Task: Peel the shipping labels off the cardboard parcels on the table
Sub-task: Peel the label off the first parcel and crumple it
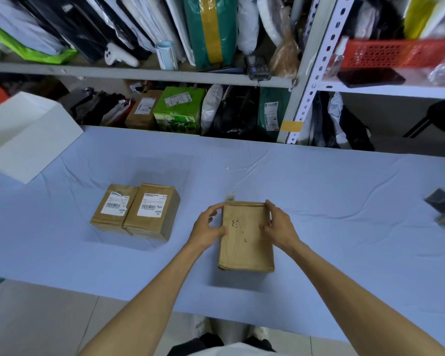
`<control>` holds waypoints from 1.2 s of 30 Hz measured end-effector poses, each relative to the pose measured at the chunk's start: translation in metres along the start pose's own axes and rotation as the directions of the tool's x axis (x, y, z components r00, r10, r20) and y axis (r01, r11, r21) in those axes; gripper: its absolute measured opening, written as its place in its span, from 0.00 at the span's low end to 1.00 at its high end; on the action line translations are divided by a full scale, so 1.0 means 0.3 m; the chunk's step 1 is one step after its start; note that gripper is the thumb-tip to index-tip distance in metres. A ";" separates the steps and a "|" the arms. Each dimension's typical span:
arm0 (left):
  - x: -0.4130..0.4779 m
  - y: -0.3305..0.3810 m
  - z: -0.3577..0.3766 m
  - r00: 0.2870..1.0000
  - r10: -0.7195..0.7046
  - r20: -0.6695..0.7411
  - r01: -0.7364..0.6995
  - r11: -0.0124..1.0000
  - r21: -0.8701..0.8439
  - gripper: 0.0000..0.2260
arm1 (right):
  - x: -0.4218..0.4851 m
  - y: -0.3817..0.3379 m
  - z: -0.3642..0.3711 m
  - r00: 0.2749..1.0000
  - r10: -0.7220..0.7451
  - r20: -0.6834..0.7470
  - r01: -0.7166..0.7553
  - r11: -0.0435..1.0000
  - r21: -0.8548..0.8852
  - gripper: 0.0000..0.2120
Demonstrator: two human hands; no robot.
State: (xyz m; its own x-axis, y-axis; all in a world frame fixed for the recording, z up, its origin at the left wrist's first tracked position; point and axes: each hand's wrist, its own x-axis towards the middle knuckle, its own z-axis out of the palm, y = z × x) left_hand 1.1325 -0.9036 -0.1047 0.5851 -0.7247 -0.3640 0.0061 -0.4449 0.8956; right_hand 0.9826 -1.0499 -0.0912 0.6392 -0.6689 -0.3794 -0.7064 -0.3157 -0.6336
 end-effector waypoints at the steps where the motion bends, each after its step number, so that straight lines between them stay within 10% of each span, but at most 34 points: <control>1: 0.008 0.012 -0.007 0.999 0.028 -0.035 -0.027 0.999 0.034 0.25 | 0.003 -0.002 -0.008 1.000 0.001 0.019 -0.001 1.000 -0.016 0.33; 9: 0.058 0.147 -0.031 0.937 0.145 -0.317 -0.180 0.980 -0.085 0.06 | 0.019 -0.134 -0.040 0.962 -0.262 -0.082 0.261 0.965 -0.022 0.26; 28: 0.046 0.217 -0.025 0.990 0.036 -0.134 -0.083 0.929 -0.360 0.10 | -0.002 -0.188 -0.110 0.971 -0.112 -0.213 0.205 0.849 0.488 0.16; 36: 0.051 0.231 -0.027 0.981 0.143 -0.129 -0.179 0.920 -0.349 0.08 | -0.018 -0.180 -0.118 0.980 -0.138 -0.144 0.185 0.900 0.395 0.11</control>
State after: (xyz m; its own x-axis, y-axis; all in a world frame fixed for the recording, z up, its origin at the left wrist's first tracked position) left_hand 1.1483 -0.9412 -0.0462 0.6795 -0.7069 -0.1966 0.1837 -0.0955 0.9783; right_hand 1.0064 -1.0531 -0.0311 0.6800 -0.7090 -0.1870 -0.3972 -0.1419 -0.9067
